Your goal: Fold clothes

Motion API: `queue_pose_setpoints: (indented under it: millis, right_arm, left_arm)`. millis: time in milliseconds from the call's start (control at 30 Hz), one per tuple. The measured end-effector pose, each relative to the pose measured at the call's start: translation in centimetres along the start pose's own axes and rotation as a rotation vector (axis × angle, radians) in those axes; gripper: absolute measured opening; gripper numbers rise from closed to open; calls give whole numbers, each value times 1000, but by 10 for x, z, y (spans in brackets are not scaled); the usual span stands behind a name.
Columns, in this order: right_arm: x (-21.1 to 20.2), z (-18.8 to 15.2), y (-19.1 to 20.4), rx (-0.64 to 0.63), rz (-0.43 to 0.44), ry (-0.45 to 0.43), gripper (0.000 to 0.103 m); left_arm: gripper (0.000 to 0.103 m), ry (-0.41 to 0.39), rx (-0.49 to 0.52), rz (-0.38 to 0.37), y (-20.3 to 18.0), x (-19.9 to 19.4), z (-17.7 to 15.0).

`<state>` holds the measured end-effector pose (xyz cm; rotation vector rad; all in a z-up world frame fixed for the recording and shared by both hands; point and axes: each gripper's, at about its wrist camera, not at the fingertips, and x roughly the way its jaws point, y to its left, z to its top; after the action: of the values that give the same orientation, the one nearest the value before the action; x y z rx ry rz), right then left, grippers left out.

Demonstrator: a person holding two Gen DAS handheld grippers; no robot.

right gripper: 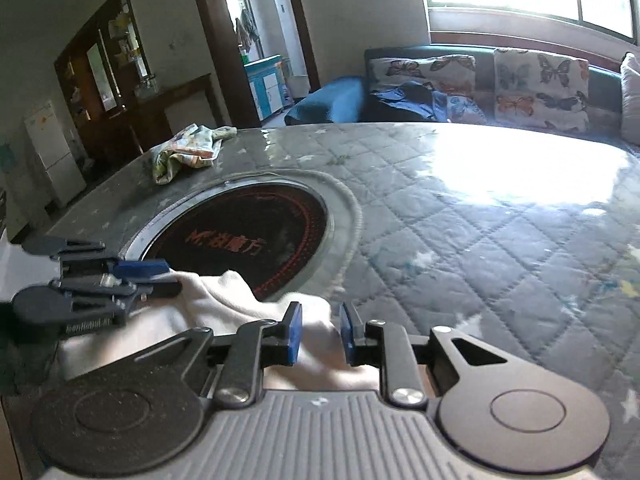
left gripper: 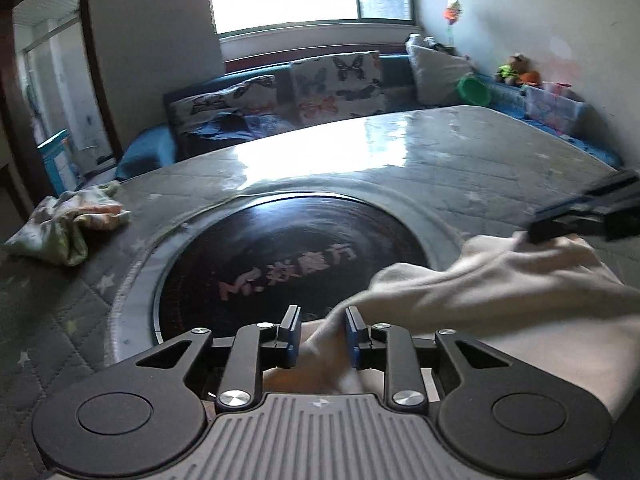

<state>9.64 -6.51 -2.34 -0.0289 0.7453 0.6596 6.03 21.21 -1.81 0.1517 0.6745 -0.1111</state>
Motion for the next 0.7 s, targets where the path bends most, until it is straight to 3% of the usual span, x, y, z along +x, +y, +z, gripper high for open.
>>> queue_pose_setpoints:
  millis: [233, 433, 600, 700]
  right_arm:
    - [-33, -25, -12, 1, -49, 16, 21]
    - [-37, -33, -15, -15, -72, 15, 21]
    - [-26, -34, -13, -18, -68, 12, 22]
    - [-25, -34, -12, -37, -87, -1, 38]
  left_arm:
    - [28, -7, -84, 44, 15, -6, 8]
    - [36, -55, -40, -59, -18, -41, 6]
    - [41, -44, -11, -150, -49, -51, -3]
    - [43, -25, -8, -187, -61, -51, -10]
